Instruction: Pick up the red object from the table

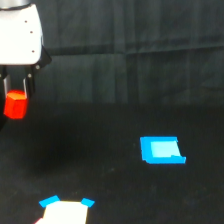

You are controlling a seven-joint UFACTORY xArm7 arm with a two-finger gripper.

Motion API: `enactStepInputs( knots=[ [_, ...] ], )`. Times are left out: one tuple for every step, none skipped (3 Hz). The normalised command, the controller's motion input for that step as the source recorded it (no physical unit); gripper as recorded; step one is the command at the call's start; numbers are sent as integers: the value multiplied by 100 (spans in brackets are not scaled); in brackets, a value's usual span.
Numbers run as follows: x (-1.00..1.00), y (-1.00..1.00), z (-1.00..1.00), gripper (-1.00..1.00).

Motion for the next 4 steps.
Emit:
enactStepInputs(
  knots=[
    [-15,24,-5,-97],
    [-22,10,11,-100],
    [-38,-40,5,-100],
    [-41,-38,4,-100]
  ],
)
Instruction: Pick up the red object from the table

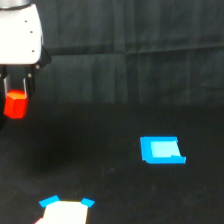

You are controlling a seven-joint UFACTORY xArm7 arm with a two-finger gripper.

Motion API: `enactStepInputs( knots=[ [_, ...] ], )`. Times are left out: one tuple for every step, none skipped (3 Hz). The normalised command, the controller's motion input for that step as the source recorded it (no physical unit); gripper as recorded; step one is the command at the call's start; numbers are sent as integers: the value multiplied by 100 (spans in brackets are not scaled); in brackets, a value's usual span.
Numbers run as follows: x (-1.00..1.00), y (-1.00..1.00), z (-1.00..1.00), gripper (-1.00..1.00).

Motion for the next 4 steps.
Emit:
enactStepInputs(
  knots=[
    [-49,-35,8,-95],
    [-41,-39,3,-100],
    [-7,28,21,-100],
    [-52,-5,23,-100]
  ],
)
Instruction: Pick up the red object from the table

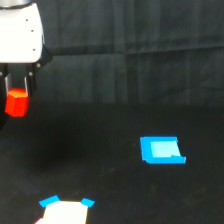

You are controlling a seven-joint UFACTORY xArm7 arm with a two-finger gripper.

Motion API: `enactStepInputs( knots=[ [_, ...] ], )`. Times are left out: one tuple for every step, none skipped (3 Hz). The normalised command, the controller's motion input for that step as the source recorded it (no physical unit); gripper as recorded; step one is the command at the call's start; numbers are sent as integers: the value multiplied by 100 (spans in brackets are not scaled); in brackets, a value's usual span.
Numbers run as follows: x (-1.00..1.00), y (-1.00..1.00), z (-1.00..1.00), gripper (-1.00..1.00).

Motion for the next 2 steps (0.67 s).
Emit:
enactStepInputs(
  knots=[
    [-13,19,-5,-100],
    [-42,-4,13,-100]
  ],
)
